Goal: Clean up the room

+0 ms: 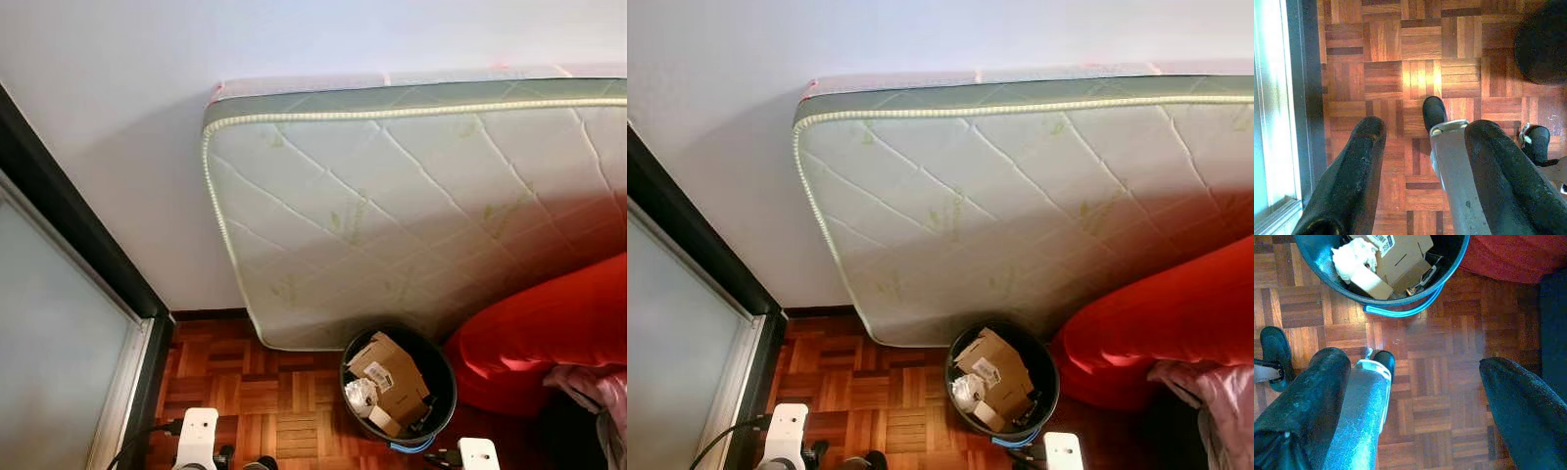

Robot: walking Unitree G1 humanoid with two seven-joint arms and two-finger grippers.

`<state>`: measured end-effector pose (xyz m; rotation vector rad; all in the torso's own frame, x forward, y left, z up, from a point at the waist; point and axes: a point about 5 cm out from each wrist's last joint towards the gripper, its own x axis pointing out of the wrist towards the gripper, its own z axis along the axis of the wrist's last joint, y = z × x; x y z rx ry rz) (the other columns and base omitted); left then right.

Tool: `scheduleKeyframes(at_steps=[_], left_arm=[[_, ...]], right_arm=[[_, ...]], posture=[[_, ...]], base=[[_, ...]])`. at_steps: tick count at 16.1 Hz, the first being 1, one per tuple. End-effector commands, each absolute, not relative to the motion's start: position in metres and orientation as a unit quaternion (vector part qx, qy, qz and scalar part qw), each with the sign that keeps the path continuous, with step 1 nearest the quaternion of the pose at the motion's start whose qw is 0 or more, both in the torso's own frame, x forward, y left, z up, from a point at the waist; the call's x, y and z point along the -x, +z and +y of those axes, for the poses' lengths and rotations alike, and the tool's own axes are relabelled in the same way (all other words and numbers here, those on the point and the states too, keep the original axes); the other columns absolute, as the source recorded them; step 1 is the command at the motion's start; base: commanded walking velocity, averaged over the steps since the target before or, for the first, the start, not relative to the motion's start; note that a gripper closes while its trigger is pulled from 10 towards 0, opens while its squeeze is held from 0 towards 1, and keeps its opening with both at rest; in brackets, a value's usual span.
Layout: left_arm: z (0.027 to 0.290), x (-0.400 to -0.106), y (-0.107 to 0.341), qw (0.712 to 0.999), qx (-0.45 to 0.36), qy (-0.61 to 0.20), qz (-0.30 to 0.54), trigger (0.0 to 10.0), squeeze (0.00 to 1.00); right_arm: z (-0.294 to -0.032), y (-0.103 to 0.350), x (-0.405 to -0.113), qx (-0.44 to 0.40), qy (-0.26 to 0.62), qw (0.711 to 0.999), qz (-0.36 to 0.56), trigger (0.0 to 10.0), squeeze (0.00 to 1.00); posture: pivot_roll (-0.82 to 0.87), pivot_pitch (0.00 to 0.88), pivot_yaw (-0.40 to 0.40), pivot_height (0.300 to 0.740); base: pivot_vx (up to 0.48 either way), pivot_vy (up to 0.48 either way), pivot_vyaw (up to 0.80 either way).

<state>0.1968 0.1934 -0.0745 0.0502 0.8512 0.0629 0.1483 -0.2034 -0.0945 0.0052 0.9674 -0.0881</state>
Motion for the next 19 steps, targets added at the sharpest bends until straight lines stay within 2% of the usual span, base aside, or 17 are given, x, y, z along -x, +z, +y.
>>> scheduleKeyframes(at_steps=[1,7,19], left_arm=[[0.199,-0.185,-0.080,0.900,-0.026,0.035,0.433,10.0,0.00],[0.198,-0.177,-0.084,0.897,-0.024,0.030,0.441,10.0,0.00],[0.193,-0.184,-0.081,0.899,-0.026,0.026,0.437,10.0,0.00]], right_arm=[[-0.202,-0.098,-0.140,-0.006,-0.041,0.877,0.478,10.0,0.00],[-0.202,-0.098,-0.141,0.001,-0.031,0.878,0.477,10.0,0.00],[-0.202,-0.097,-0.142,-0.002,-0.034,0.878,0.477,10.0,0.00]], posture=[[-0.01,0.123,0.003,0.740],[-0.02,0.116,0.000,0.740],[0.00,0.151,0.003,0.740]], base=[[0.000,0.000,0.00],[0.000,0.000,0.00],[0.000,0.000,0.00]])
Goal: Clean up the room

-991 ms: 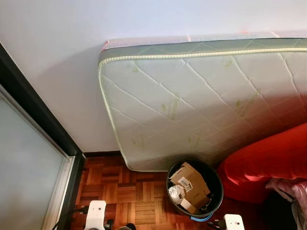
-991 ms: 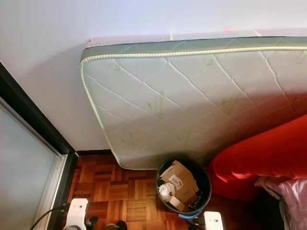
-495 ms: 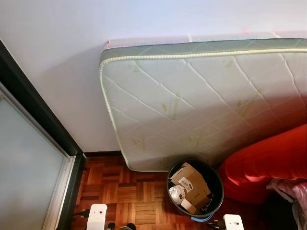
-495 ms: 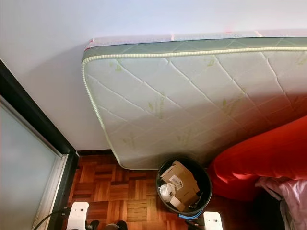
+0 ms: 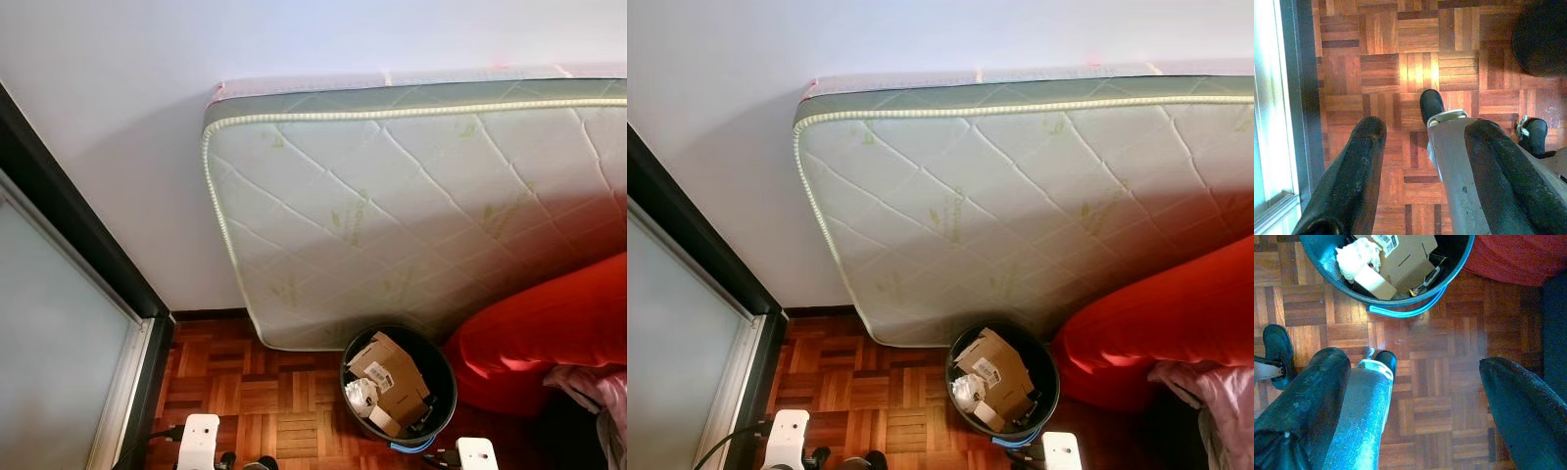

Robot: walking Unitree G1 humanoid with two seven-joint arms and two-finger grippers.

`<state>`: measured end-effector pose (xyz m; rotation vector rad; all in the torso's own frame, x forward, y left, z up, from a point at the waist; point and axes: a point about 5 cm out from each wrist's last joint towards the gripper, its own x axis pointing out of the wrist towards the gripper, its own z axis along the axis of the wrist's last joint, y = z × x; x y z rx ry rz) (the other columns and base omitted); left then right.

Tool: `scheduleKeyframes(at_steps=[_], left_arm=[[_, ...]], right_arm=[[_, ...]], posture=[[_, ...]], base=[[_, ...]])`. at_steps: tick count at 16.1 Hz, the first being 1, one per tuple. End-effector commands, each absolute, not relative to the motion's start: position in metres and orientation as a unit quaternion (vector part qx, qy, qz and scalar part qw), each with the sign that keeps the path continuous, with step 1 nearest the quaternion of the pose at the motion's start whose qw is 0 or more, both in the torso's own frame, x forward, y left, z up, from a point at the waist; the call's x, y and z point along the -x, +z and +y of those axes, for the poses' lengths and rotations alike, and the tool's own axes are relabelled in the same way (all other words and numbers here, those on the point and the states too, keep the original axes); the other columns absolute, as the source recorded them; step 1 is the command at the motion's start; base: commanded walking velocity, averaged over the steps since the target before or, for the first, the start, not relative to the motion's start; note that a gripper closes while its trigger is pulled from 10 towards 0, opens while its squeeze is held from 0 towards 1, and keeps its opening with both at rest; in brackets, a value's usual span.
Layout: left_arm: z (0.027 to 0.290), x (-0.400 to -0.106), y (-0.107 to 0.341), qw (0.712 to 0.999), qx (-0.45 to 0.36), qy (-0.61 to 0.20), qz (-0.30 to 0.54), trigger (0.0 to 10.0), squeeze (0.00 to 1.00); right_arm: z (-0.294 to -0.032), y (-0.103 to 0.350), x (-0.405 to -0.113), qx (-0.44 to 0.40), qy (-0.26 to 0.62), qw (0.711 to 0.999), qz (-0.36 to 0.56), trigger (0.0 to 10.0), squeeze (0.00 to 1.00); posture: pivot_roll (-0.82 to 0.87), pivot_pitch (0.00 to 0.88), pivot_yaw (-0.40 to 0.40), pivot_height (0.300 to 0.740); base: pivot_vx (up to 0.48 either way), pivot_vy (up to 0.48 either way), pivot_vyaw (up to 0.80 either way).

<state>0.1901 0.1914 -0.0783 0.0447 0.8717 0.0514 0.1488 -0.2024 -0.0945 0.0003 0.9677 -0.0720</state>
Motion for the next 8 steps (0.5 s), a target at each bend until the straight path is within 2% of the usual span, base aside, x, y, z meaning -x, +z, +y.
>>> scheduleKeyframes(at_steps=[1,3,8], left_arm=[[0.1931,-0.1839,-0.0817,0.899,-0.026,0.026,0.437,10.0,0.00],[0.1917,-0.1832,-0.0822,0.898,-0.026,0.025,0.438,10.0,0.00],[0.1934,-0.1793,-0.0837,0.897,-0.026,0.026,0.441,10.0,0.00]], right_arm=[[-0.2016,-0.0973,-0.1423,-0.002,-0.035,0.878,0.477,10.0,0.00],[-0.2016,-0.0974,-0.1422,-0.003,-0.036,0.878,0.477,10.0,0.00],[-0.2020,-0.0973,-0.1426,0.001,-0.034,0.877,0.479,10.0,0.00]], posture=[[0.00,0.152,0.003,0.740],[0.00,0.155,0.003,0.740],[0.00,0.164,0.000,0.740]], base=[[0.000,0.000,0.00],[0.000,0.000,0.00],[-0.247,0.000,0.00]])
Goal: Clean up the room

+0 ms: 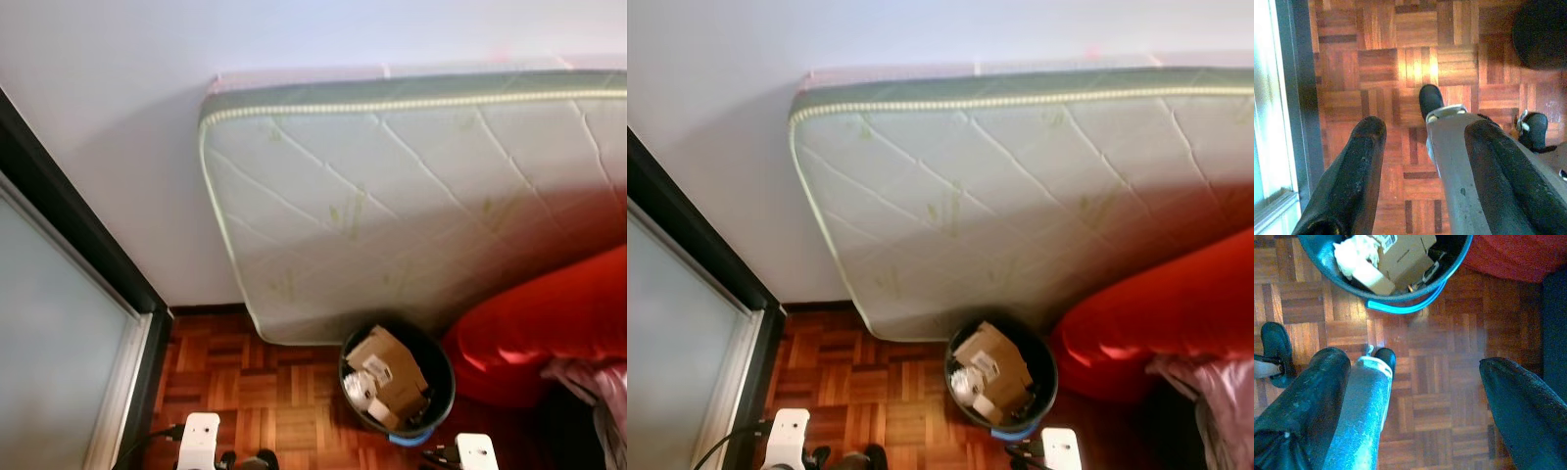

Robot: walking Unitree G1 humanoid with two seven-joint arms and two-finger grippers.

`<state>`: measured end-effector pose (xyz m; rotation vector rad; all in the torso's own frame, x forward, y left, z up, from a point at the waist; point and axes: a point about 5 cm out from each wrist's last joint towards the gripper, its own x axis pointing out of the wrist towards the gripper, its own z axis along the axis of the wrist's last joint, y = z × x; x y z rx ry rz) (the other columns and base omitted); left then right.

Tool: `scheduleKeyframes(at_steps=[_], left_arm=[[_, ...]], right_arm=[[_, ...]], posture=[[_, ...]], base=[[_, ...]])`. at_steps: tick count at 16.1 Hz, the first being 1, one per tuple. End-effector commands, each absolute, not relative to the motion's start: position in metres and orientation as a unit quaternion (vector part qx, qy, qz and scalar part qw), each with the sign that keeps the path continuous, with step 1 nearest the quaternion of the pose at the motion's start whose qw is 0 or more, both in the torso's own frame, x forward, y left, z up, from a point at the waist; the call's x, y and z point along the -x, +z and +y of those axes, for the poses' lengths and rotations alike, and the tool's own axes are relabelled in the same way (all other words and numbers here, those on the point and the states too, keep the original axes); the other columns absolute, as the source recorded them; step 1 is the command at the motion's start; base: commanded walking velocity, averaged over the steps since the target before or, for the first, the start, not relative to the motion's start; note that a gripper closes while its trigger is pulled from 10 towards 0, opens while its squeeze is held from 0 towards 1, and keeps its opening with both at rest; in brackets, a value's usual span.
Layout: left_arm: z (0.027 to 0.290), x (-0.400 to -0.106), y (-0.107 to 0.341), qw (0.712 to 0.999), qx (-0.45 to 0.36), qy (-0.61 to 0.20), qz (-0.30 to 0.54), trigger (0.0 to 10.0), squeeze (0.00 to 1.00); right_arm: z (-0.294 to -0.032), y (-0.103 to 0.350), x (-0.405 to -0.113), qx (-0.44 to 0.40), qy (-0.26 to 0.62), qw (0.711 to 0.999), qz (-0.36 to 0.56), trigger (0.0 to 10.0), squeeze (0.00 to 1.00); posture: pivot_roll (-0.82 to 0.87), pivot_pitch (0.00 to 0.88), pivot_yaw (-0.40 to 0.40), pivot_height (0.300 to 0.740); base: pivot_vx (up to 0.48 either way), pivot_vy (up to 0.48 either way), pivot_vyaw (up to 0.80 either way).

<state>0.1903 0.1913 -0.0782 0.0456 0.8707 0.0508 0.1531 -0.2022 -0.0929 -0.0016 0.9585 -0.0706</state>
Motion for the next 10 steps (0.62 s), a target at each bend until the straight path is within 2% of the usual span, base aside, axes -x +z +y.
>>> scheduleKeyframes(at_steps=[1,7,10], left_arm=[[0.1949,-0.1780,-0.0841,0.896,-0.025,0.027,0.442,10.0,0.00],[0.1962,-0.1790,-0.0836,0.896,-0.026,0.027,0.443,10.0,0.00],[0.1950,-0.1817,-0.0826,0.897,-0.028,0.026,0.441,10.0,0.00]], right_arm=[[-0.2020,-0.0973,-0.1428,0.001,-0.034,0.877,0.479,10.0,0.00],[-0.2013,-0.0972,-0.1434,0.003,-0.032,0.877,0.480,10.0,0.00],[-0.2013,-0.0973,-0.1433,0.002,-0.037,0.877,0.479,10.0,0.00]], posture=[[0.00,0.165,0.000,0.740],[0.00,0.165,0.003,0.740],[0.00,0.165,0.004,0.740]], base=[[-0.247,0.000,0.00],[-0.250,0.000,0.00],[0.000,0.000,0.00]])
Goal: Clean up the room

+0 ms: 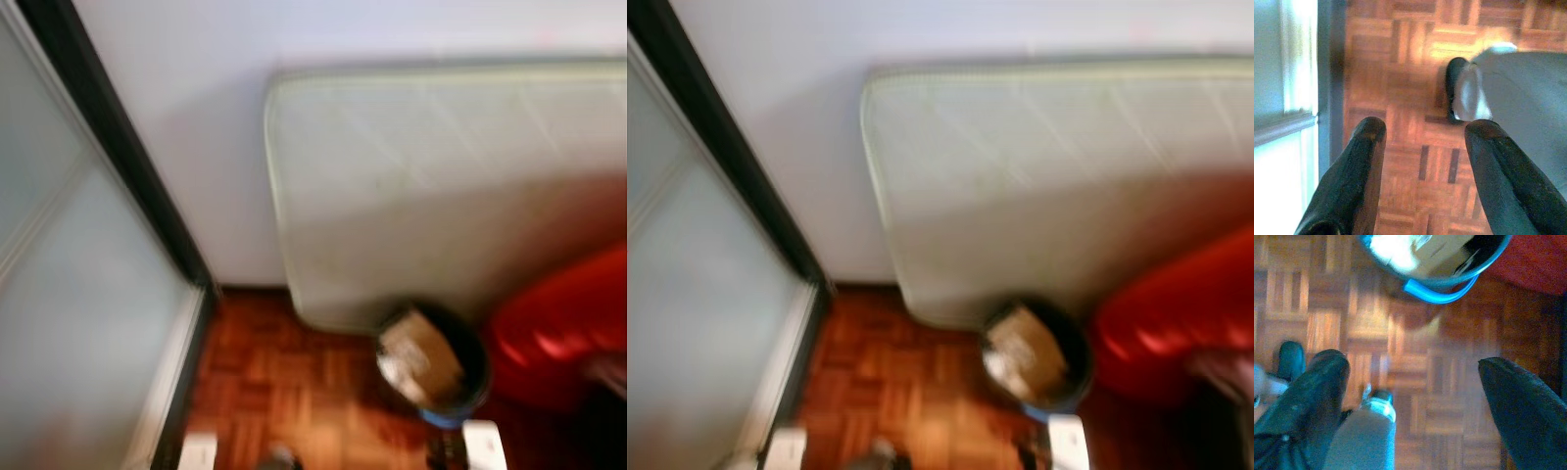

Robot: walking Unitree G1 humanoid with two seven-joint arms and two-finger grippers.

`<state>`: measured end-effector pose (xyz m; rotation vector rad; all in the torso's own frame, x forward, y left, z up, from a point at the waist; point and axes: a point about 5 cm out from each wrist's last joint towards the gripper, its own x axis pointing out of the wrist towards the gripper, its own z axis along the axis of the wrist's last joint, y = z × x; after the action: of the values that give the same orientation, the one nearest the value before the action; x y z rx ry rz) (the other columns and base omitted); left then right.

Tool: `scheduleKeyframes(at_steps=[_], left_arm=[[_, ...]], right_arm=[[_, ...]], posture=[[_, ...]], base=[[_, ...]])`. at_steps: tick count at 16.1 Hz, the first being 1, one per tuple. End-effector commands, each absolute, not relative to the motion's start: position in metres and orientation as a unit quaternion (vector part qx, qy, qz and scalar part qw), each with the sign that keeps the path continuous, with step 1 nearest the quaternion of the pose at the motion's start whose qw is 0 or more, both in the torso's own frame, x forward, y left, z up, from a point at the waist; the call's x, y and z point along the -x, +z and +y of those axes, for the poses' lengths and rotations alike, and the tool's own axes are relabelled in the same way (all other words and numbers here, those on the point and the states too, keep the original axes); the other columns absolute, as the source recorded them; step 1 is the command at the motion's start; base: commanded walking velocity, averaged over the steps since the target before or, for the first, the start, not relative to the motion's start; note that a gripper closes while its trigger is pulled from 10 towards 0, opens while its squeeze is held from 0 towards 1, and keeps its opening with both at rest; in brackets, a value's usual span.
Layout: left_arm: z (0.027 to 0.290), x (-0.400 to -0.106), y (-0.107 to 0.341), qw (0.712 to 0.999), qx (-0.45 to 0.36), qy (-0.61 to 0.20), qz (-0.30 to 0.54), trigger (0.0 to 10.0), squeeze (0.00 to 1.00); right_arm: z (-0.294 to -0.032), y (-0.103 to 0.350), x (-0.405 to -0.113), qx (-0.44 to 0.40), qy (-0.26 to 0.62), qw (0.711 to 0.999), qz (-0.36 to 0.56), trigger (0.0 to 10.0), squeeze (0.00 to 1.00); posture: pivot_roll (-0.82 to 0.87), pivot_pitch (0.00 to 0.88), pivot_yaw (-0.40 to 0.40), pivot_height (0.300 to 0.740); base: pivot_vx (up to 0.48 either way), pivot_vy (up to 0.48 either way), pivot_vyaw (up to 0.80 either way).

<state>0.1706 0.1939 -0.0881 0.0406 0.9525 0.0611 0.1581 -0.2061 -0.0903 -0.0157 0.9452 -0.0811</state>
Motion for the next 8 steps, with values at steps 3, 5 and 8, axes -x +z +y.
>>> scheduleKeyframes(at_steps=[3,5,8], left_arm=[[0.1944,-0.1821,-0.0825,0.897,-0.027,0.026,0.441,10.0,0.00],[0.1938,-0.1820,-0.0826,0.897,-0.026,0.027,0.441,10.0,0.00],[0.1934,-0.1825,-0.0825,0.897,-0.027,0.026,0.441,10.0,0.00]], right_arm=[[-0.2015,-0.0973,-0.1431,0.000,-0.039,0.877,0.478,10.0,0.00],[-0.2017,-0.0972,-0.1432,-0.001,-0.039,0.878,0.478,10.0,0.00],[-0.2014,-0.0973,-0.1428,-0.009,-0.040,0.878,0.478,10.0,0.00]], posture=[[0.00,0.166,0.003,0.740],[0.00,0.167,0.002,0.740],[0.00,0.167,0.002,0.740]], base=[[0.000,0.000,0.00],[0.000,0.000,0.00],[0.000,0.000,0.00]])
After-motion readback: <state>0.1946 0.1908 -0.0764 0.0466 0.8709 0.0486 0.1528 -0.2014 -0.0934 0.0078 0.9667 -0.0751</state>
